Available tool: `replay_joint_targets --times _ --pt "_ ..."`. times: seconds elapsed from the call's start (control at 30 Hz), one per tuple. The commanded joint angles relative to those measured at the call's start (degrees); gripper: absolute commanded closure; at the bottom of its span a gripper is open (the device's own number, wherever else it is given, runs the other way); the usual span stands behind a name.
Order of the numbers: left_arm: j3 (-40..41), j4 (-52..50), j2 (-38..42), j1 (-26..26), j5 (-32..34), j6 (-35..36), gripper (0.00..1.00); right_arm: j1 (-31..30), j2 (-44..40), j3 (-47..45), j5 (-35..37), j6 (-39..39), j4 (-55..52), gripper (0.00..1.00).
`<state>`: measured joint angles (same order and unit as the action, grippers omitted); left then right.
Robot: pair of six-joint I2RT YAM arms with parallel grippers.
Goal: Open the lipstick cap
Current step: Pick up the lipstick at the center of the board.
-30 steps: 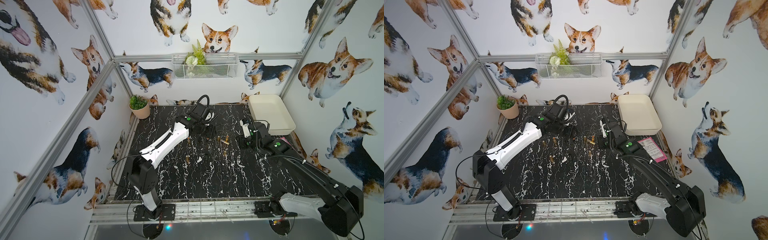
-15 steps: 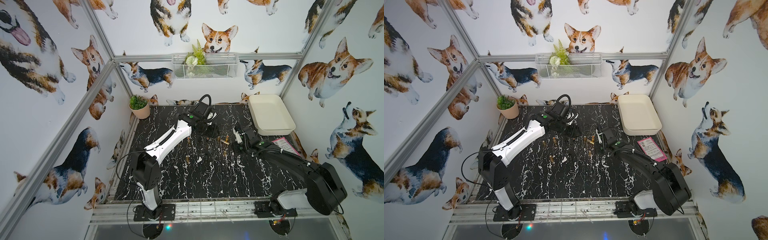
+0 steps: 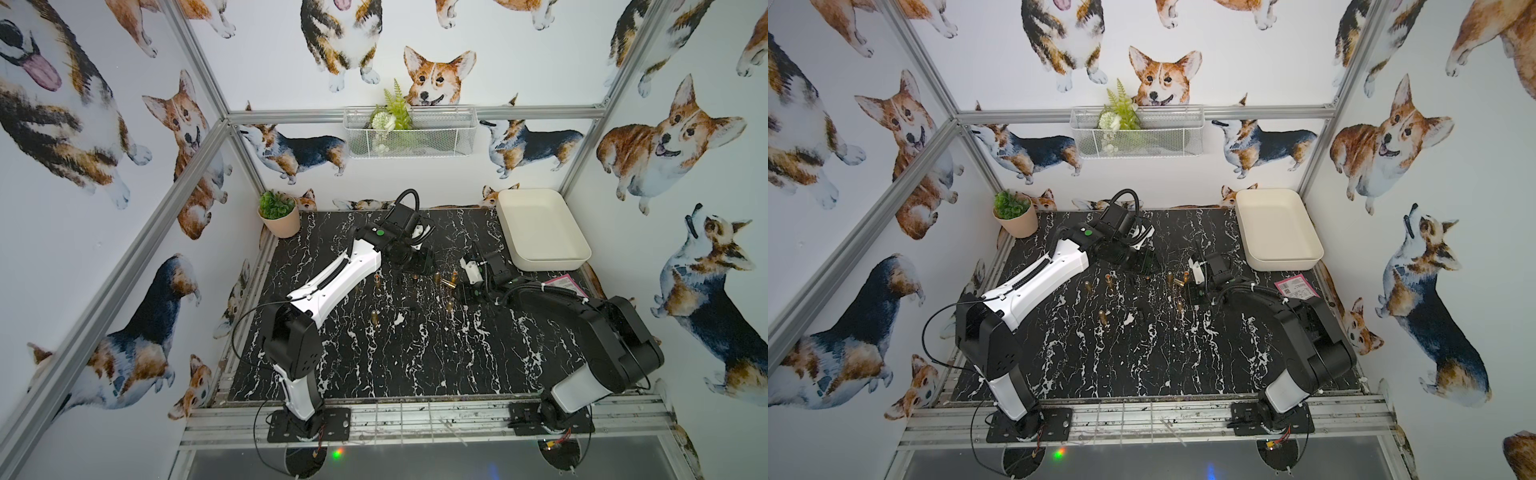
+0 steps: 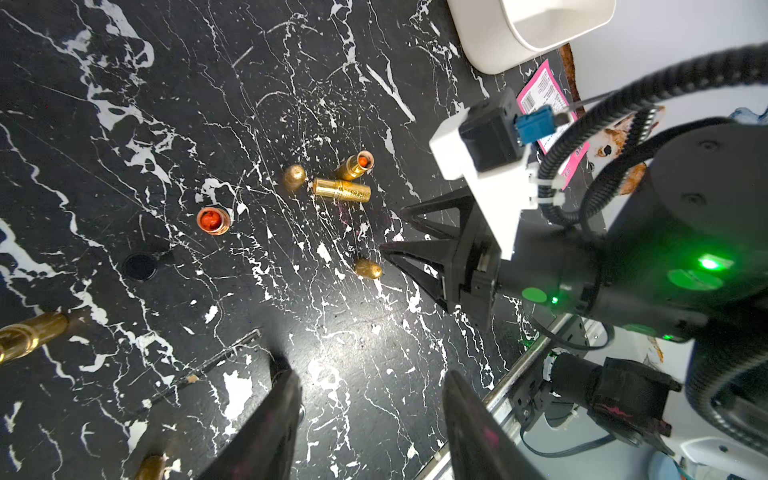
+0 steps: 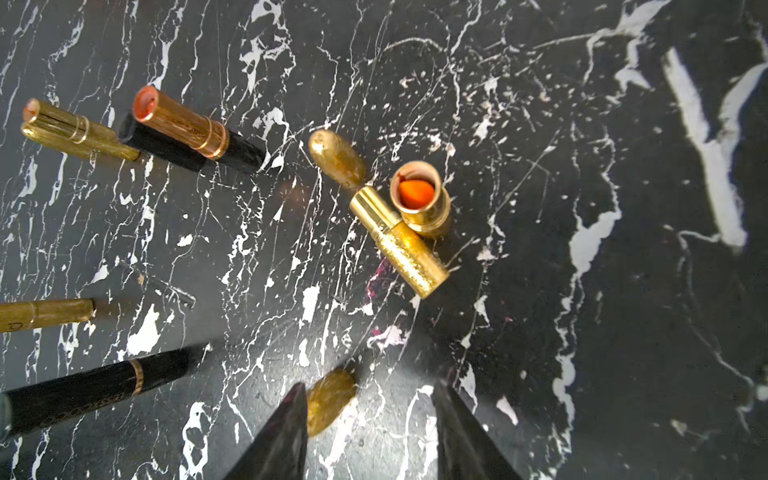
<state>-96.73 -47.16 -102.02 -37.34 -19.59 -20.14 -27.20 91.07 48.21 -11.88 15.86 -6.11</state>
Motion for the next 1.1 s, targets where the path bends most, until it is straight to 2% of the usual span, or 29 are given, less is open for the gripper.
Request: replay_joint_targets --times 0.0,0.23,0.57,0.83,1.07 --pt "0.39 -0.30 0.15 0.34 -0.62 -0.15 0.43 0.78 1.43 0.05 -1.07 -1.09 4.19 0.47" --pt "0.48 -0.36 0.18 0.53 -0.80 -0.09 0.43 1.49 5.20 0.89 -0.70 -3.31 6.13 0.42" --pt "0.40 -1.01 0.00 0.95 -0.71 0.10 0.43 2.90 10.56 2.35 -0.98 -4.28 10.28 0.41" --pt "0.23 -1.35 -0.24 1.20 -0.71 0.10 0.43 3.28 13.67 4.23 -2.07 -4.13 10.94 0.44" --pt "0.40 -1.28 -0.37 1.39 -0.71 0.10 0.43 3.25 13.78 2.37 -3.27 -3.56 11.56 0.49"
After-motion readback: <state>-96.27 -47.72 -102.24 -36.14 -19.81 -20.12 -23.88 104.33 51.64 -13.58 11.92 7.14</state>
